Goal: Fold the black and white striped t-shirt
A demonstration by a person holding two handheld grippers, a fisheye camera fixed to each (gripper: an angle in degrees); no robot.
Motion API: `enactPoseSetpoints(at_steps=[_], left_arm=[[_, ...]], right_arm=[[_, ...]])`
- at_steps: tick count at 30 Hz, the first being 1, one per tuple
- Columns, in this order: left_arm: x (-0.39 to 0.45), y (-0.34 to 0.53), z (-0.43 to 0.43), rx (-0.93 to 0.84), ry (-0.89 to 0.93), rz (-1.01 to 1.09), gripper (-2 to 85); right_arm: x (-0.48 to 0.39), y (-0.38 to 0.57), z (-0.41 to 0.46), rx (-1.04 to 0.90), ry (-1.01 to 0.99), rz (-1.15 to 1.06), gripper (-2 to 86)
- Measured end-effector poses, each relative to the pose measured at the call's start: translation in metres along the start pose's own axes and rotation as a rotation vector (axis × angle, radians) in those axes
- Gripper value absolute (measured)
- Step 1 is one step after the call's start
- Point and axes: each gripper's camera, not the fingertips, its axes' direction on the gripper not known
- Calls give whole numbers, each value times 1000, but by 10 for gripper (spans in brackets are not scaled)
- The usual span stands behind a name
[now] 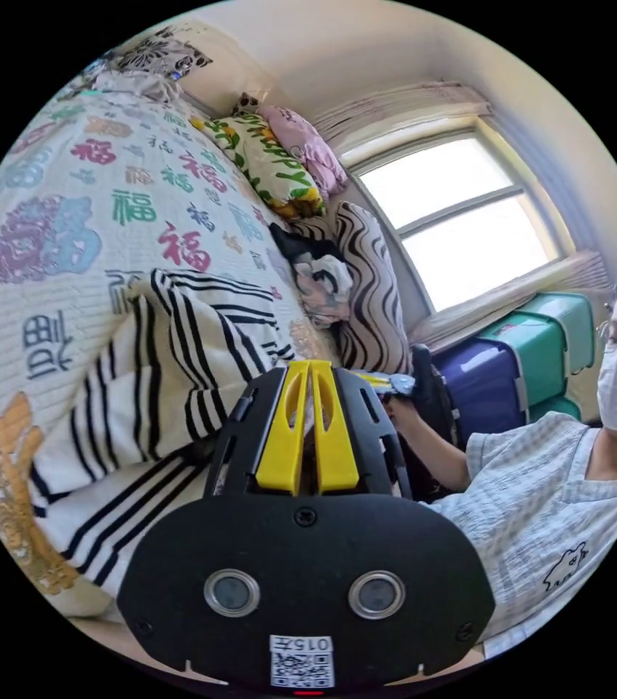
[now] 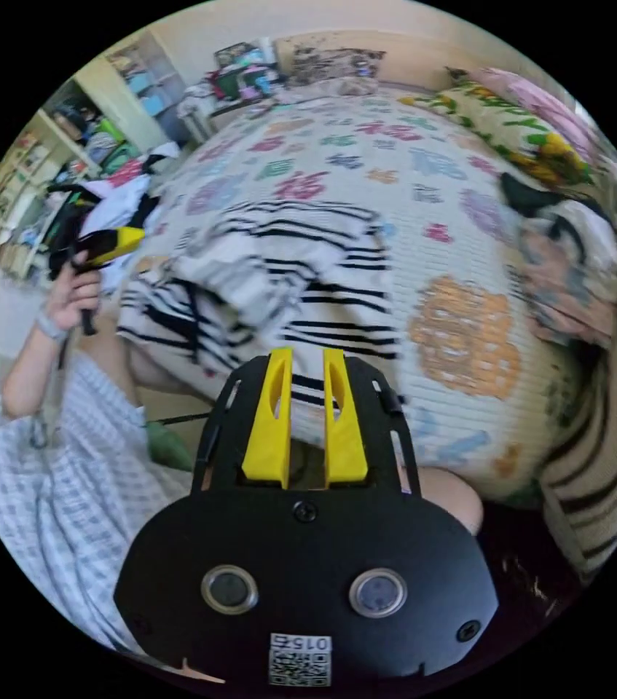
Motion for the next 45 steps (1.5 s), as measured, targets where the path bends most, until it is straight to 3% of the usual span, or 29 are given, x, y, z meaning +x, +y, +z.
enactPoseSetpoints(at_steps=[1,3,7,10,15,19,25,29,33,38,45], left_arm=[[3,2,2,-27,-32,14,-1],[15,6,-3,-52,-157,63,10],[38,18,-20,-133,-413,173,52],[45,24,-11,-183,-455,213,67],[54,37,10,-203,-424,246,70],[71,53,17,-221,-460,289,71],[98,72,6,-134,-460,302,70],[103,81,-4,-90,-487,265,69],[105,89,-28,-45,-563,237,71],[96,78,-53,-52,-710,238,76],[67,60,-25,-338,-818,307,84]], right_arm=[[-12,-8,15,-40,-61,-39,86],[-24,-18,36,-92,8,-61,96],[-15,-24,62,-120,85,55,97],[-4,-30,68,-126,27,135,85],[-14,-38,59,-135,93,46,5],[-21,-61,17,18,60,42,-7],[-121,-168,-37,247,-127,-275,-7],[-233,-221,5,48,-203,-585,10],[-251,-217,8,41,-214,-637,60],[-187,-164,6,84,-142,-524,59],[-170,-89,85,-155,-94,-450,67]])
